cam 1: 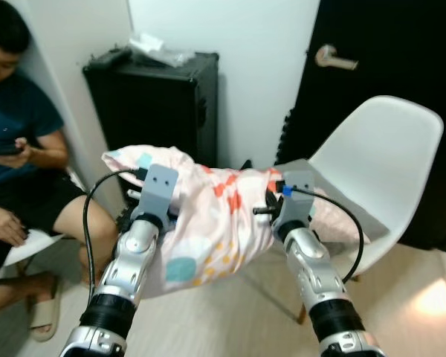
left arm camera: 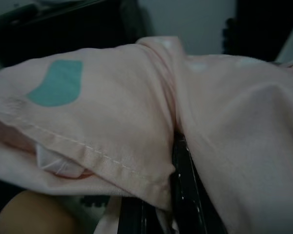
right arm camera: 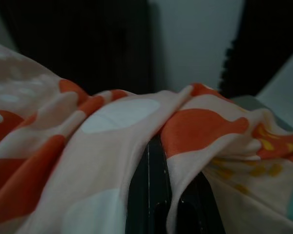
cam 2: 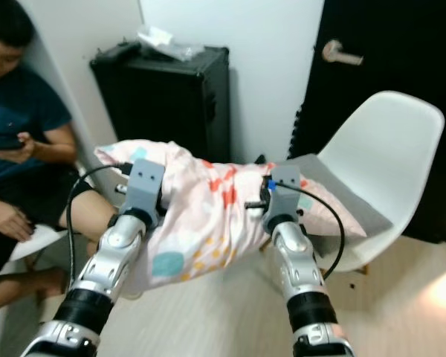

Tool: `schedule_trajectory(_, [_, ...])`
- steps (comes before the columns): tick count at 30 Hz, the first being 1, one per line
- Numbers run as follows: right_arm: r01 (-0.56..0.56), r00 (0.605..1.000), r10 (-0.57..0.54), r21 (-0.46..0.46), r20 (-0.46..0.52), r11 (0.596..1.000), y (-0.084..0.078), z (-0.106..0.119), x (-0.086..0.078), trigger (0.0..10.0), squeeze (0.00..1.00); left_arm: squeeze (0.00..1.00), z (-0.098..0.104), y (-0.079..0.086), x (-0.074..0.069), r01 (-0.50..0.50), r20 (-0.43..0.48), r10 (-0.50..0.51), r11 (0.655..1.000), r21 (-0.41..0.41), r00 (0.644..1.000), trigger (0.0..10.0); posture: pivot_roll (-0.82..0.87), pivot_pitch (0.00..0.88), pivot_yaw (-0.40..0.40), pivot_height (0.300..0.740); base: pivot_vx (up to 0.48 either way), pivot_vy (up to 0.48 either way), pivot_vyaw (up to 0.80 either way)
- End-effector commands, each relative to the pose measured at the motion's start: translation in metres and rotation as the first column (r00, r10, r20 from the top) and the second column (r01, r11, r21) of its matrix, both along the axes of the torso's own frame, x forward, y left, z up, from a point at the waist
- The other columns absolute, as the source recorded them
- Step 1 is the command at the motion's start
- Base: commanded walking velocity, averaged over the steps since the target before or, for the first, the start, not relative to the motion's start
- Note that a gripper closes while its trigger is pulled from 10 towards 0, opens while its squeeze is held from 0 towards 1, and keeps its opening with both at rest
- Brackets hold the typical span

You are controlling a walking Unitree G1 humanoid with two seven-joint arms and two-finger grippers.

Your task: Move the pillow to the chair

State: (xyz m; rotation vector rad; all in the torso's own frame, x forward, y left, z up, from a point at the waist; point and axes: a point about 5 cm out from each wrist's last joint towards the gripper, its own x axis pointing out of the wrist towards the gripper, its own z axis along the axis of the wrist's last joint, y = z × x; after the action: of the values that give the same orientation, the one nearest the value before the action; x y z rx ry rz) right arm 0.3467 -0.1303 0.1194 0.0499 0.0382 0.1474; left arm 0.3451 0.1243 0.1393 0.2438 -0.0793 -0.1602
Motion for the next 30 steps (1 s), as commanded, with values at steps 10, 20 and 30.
schedule_trajectory(10, [-0.005, 0.999, 0.004, 0.02, 0.046, 1.0, 0.004, 0.007, -0.003, 10.0, 0.0, 0.0, -0.002, -0.025, -0.002, 0.105, -0.014, -0.104, 0.99, 0.091, 0.994, 10.0, -0.04, 0.05, 0.011, 0.74, 0.0, 0.0, -0.8])
schedule_trajectory(20, [0.014, 0.998, -0.015, 0.028, 0.058, 1.0, 0.001, 0.01, -0.002, 10.0, 0.0, 0.0, 0.007, -0.024, 0.002, 0.085, 0.012, -0.085, 0.996, 0.033, 0.996, 10.0, -0.03, 0.044, 0.015, 0.74, 0.0, 0.0, -0.8])
schedule_trajectory(30, [-0.033, 0.988, 0.021, 0.083, 0.15, 0.996, 0.005, 0.043, 0.001, 10.0, 0.0, 0.0, 0.045, -0.036, 0.002, 0.173, 0.129, -0.167, 0.984, -0.036, 0.977, 10.0, -0.03, 0.049, 0.014, 0.74, 0.0, 0.0, -0.8])
